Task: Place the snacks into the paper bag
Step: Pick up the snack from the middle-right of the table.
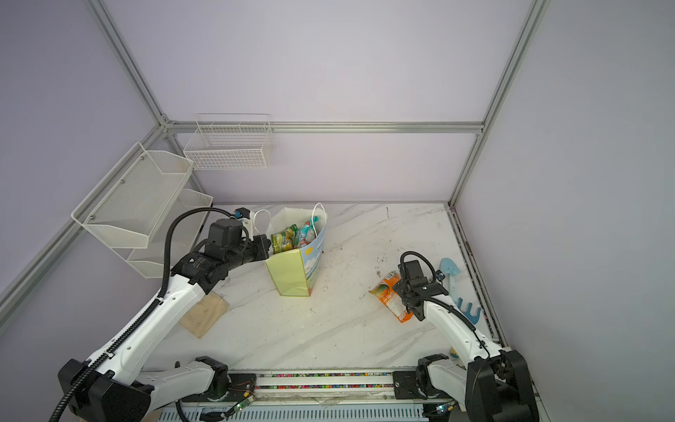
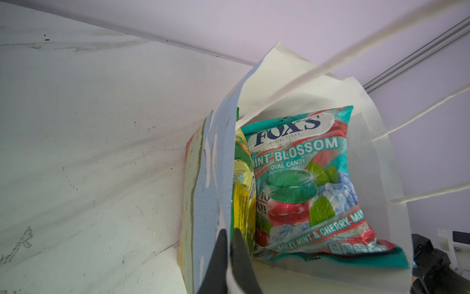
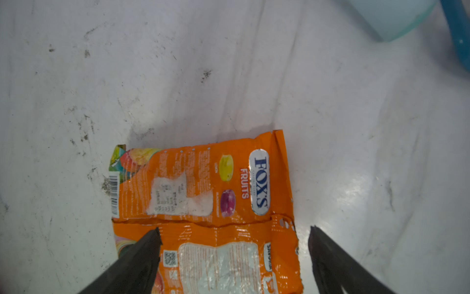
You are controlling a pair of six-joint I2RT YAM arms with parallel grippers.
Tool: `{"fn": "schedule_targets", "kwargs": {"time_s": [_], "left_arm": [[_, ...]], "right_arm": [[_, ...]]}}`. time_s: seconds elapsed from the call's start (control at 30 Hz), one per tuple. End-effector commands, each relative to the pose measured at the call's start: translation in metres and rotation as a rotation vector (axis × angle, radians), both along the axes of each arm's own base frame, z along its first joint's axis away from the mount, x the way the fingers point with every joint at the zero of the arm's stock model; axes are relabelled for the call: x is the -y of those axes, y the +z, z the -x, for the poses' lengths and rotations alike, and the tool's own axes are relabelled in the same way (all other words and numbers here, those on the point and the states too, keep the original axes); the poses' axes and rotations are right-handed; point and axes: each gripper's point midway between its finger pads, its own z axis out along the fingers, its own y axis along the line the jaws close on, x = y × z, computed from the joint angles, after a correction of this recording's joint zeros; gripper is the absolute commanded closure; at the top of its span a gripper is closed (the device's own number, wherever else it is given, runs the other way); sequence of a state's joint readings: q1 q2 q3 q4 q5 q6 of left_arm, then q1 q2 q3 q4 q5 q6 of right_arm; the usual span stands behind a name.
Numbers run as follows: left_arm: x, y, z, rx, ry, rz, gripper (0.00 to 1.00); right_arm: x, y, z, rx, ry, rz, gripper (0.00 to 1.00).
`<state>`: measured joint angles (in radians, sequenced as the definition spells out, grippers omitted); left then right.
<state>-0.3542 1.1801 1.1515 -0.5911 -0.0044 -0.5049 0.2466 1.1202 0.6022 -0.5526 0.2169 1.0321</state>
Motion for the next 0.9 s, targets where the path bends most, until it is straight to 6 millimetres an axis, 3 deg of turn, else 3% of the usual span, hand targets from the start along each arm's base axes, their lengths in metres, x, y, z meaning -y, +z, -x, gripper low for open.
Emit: {"fn": "schedule_targets", "kwargs": {"time_s": [0.0, 0.33, 0.7, 0.87], "left_arm": [[-0.005, 0.015, -0.009, 0.084, 0.023, 0.012, 1.0], [-0.004, 0.015, -0.01, 0.084, 0.022, 0.015, 1.0], [-0.005, 0.012, -0.01, 0.077, 0.025, 0.01, 1.0], [-0.004, 0.012, -0.011, 0.075, 0.023, 0.014, 1.0]], "right_arm": [[0.005, -0.011, 0.011, -0.034, -0.037, 0.0, 0.08], [-0.013, -0.025, 0.0, 0.009, 0.038, -0.074, 0.18], [-0.02, -0.027, -0.001, 0.073, 0.059, -0.122, 0.58], [-0.019, -0.025, 0.0, 0.083, 0.052, -0.124, 0.69]]}}
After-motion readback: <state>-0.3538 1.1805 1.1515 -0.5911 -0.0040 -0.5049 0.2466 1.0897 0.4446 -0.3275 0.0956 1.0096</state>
